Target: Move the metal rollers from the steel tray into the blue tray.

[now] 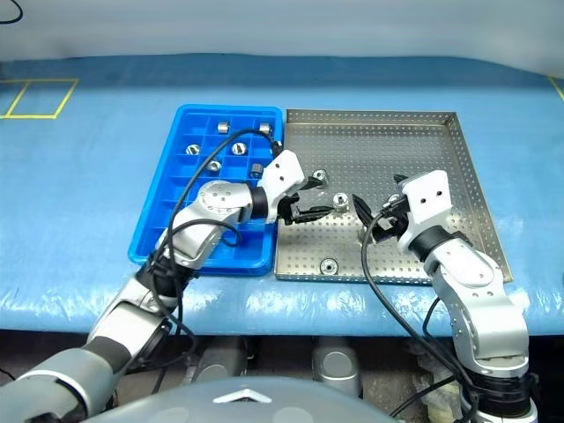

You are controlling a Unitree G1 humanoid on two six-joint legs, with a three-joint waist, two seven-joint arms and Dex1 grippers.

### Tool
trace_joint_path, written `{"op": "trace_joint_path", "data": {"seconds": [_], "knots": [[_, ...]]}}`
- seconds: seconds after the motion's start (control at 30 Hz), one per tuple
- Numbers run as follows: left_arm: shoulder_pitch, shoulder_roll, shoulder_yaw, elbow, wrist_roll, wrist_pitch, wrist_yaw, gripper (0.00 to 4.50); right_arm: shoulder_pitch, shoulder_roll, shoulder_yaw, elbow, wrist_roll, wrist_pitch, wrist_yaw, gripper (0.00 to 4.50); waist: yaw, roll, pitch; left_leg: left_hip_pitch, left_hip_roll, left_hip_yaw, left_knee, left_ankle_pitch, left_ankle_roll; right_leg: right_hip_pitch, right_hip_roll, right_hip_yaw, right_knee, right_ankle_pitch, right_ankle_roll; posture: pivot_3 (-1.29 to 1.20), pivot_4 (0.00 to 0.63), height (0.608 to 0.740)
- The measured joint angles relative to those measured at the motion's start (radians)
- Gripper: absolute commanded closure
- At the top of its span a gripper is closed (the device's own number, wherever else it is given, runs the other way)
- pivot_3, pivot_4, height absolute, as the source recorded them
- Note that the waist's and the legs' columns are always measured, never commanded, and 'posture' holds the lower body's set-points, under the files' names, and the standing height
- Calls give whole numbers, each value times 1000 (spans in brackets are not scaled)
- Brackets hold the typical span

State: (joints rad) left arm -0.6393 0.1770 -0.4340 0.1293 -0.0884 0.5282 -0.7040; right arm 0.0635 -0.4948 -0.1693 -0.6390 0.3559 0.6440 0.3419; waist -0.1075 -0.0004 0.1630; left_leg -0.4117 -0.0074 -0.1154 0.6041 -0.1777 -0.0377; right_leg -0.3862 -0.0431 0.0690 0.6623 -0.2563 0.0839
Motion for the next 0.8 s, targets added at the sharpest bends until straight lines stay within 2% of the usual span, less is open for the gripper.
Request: {"op": "trace_joint_path", "data": {"seconds": [0.33, 0.8], "knots": [[-49, -99, -25, 193, 81, -25, 27, 1301, 35, 15, -18, -38, -1, 0, -20, 64, -28, 0, 0, -1, 0, 0, 1, -1, 1, 0, 0, 0, 0, 0, 0, -233, 150, 740], [-96, -173, -11, 373, 151, -50, 114, 1301, 39, 20, -19, -42, -1, -2, -21, 64, -42, 0, 0, -1, -1, 0, 3, -1, 2, 1, 0, 1, -1, 1, 2, -237, 150, 740]]}}
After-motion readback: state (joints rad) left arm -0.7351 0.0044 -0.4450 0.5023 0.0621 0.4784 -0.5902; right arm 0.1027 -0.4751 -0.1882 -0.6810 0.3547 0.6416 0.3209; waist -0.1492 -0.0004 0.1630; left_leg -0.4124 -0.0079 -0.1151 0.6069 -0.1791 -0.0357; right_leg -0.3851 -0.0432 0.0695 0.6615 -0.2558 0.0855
